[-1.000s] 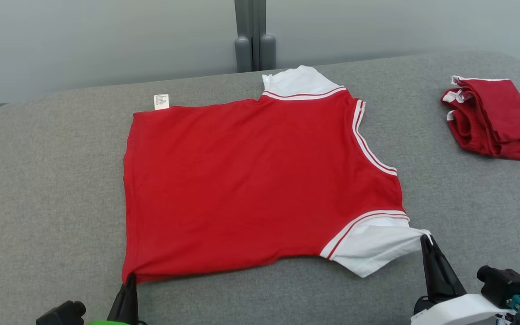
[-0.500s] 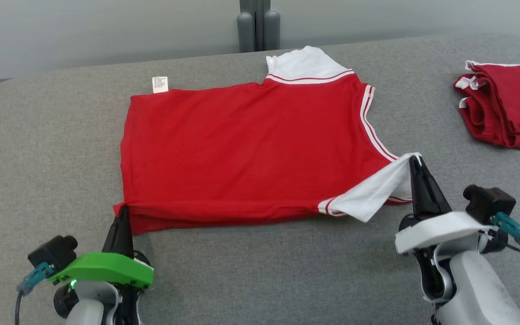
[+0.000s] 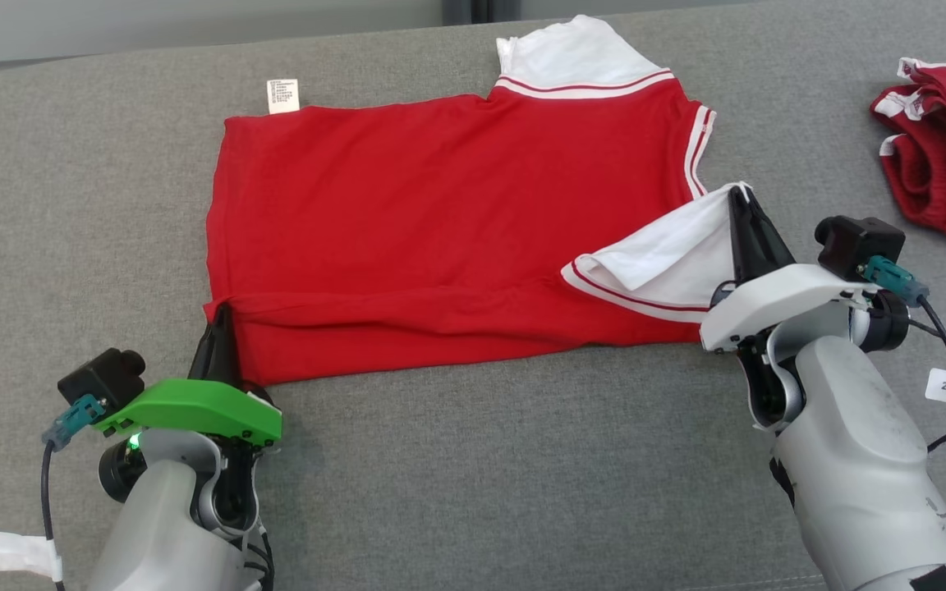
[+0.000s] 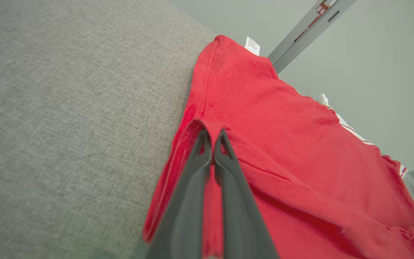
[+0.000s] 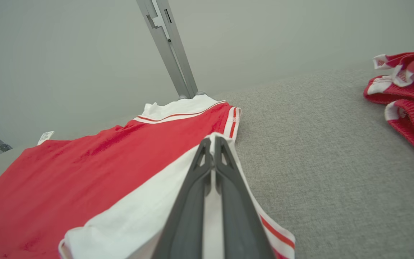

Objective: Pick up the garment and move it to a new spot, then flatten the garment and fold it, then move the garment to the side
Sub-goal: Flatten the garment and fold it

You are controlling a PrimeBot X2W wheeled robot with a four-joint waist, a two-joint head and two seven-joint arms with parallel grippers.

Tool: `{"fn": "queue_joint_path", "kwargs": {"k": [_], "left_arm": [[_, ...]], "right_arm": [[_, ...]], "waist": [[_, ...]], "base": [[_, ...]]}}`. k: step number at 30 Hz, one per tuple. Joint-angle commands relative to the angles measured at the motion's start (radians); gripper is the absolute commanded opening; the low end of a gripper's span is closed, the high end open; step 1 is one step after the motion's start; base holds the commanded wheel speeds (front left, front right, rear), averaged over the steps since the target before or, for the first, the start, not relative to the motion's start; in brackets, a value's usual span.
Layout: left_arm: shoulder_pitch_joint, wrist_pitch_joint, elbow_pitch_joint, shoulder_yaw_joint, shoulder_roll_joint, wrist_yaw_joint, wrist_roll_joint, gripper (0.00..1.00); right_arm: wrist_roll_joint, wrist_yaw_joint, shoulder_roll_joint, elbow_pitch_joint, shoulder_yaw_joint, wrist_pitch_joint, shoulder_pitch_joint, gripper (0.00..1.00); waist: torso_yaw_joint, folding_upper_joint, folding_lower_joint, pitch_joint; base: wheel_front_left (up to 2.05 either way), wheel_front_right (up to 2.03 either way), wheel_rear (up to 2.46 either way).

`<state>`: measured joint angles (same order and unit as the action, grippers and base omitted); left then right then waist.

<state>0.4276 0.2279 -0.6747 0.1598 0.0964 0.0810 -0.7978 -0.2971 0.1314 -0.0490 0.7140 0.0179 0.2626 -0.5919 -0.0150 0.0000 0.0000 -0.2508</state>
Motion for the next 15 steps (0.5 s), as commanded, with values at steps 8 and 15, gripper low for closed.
{"fn": "queue_joint_path", "kwargs": {"k": [8, 15], "left_arm": [[0.064, 0.025, -0.053, 0.026, -0.009, 0.028, 0.027, 0.36], [0.057, 0.035, 0.0, 0.037, -0.012, 0.041, 0.046, 1.0]], "right_arm": [[0.059, -0.002, -0.003, 0.124, -0.041, 0.003, -0.113, 0.0], [0.092, -0.002, -0.003, 0.2, -0.089, 0.003, -0.173, 1.0]], "waist": [[-0.026, 0.0, 0.0, -0.017], [-0.044, 0.0, 0.0, -0.011]], "base": [[0.0, 0.0, 0.0], [0.0, 0.0, 0.0]]}}
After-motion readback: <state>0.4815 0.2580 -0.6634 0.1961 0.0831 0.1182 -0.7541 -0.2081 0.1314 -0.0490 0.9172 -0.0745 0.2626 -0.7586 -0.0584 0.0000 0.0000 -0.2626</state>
